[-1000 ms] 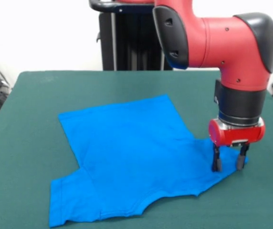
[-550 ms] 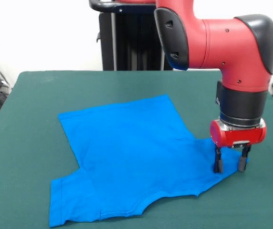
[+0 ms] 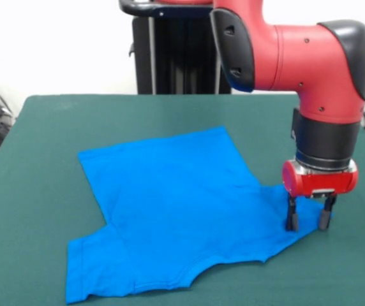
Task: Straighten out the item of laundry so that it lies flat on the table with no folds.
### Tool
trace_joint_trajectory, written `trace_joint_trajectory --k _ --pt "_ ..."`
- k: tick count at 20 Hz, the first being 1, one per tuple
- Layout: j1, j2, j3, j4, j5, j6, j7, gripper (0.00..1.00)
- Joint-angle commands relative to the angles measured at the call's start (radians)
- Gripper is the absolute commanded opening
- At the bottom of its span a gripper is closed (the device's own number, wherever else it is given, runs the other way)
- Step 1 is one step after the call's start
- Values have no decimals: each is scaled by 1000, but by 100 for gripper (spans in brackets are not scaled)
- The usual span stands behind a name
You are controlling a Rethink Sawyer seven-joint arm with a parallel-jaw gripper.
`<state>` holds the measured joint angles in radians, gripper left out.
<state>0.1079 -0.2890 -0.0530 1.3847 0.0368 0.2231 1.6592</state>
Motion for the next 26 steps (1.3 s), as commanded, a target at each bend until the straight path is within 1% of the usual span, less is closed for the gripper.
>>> trace_joint_trajectory --k 1,2,7,11,17,26 --pt "44 78 49 18 66 -85 259 100" --pt "44 78 50 23 70 -102 265 100" --pt "59 90 36 1 106 -79 268 100" --pt "59 79 44 17 113 -96 268 100" --pt "71 66 37 21 134 -76 266 100" --pt "98 64 14 -1 166 -48 265 100"
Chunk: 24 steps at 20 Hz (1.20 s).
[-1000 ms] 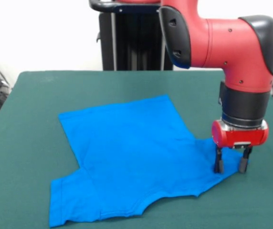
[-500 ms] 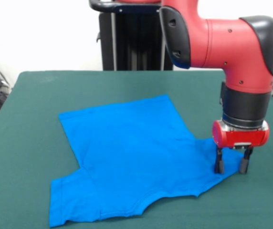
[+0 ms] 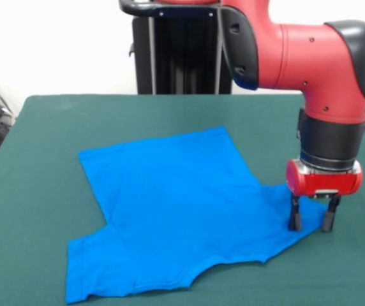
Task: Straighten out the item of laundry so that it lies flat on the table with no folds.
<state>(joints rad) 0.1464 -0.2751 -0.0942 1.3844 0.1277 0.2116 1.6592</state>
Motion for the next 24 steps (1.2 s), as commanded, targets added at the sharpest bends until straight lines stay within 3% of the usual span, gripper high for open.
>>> trace_joint_trajectory --k 1,9,15,20,24 --pt "62 53 53 -5 79 -35 265 100" --pt "93 70 31 -31 125 -27 268 100" --pt "49 47 94 28 119 -113 260 100" --pt "30 -11 106 72 112 -74 246 100" --pt "51 -54 71 76 124 34 237 100"
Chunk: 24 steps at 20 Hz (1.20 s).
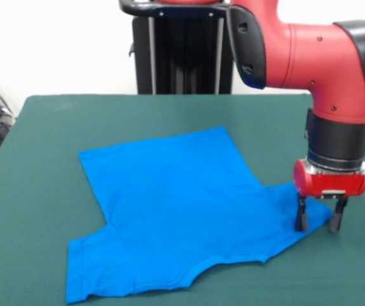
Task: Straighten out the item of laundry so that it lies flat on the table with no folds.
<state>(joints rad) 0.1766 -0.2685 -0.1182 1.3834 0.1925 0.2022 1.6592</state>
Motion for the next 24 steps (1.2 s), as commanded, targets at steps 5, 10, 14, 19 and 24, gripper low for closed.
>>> trace_joint_trajectory --k 5,10,14,19,24 --pt "15 -130 88 108 57 125 219 100" --pt "-3 -180 93 148 44 167 191 100" --pt "-26 -182 108 180 25 129 175 100" --pt "-66 -177 129 241 -19 36 155 100" --pt "-69 -157 126 254 -47 -12 158 100"
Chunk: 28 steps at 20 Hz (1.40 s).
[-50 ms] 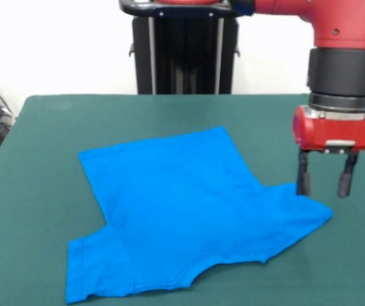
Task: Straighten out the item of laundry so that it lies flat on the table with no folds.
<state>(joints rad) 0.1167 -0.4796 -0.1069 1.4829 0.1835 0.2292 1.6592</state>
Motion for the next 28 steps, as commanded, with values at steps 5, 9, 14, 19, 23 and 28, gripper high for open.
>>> trace_joint_trajectory --k 5,9,14,19,23,28 --pt "-13 73 115 160 -56 -72 156 100" --pt "-4 93 106 152 -54 -86 166 100" --pt "12 119 94 142 -52 -103 166 100" --pt "23 145 81 124 -46 -115 165 100" --pt "26 163 80 120 -46 -136 165 100" --pt "38 178 68 115 -42 -153 171 100"
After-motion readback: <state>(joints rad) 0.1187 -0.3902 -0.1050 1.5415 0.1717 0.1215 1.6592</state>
